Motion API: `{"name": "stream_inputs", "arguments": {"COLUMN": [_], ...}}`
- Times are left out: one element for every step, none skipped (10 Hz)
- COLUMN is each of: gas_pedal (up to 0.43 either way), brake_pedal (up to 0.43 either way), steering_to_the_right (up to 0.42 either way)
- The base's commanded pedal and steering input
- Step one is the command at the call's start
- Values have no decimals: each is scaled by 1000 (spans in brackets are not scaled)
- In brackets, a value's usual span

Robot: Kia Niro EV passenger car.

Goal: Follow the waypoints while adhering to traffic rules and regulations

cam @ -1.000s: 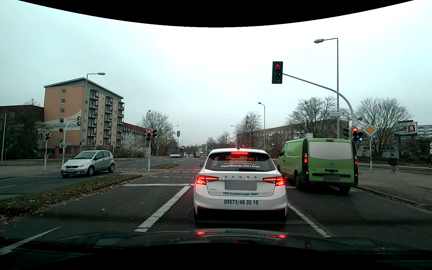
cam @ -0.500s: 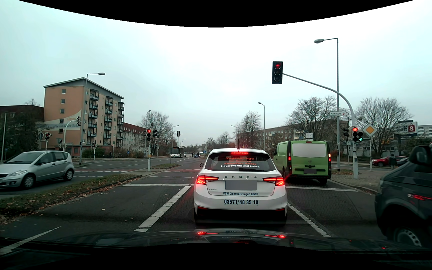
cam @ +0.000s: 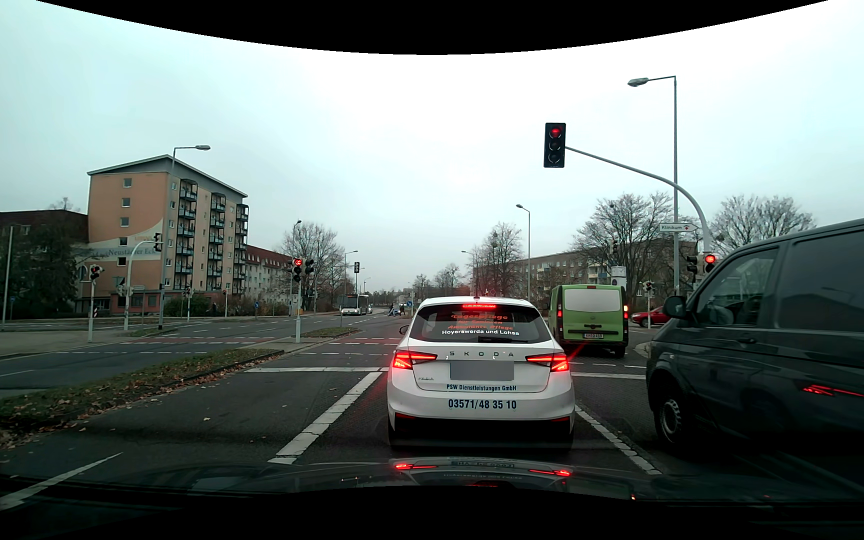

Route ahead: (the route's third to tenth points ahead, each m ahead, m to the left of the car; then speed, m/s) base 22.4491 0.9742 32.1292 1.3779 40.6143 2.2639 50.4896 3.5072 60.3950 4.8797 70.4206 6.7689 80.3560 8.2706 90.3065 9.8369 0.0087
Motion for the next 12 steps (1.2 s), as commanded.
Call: {"name": "stream_inputs", "arguments": {"gas_pedal": [0, 0, 0, 0, 0, 0, 0, 0, 0, 0, 0, 0], "brake_pedal": [384, 384, 384, 384, 384, 390, 384, 384, 384, 384, 384, 384], "steering_to_the_right": [-5, -5, -4, -4, -5, -4, -5, -5, -5, -5, -5, -4]}}
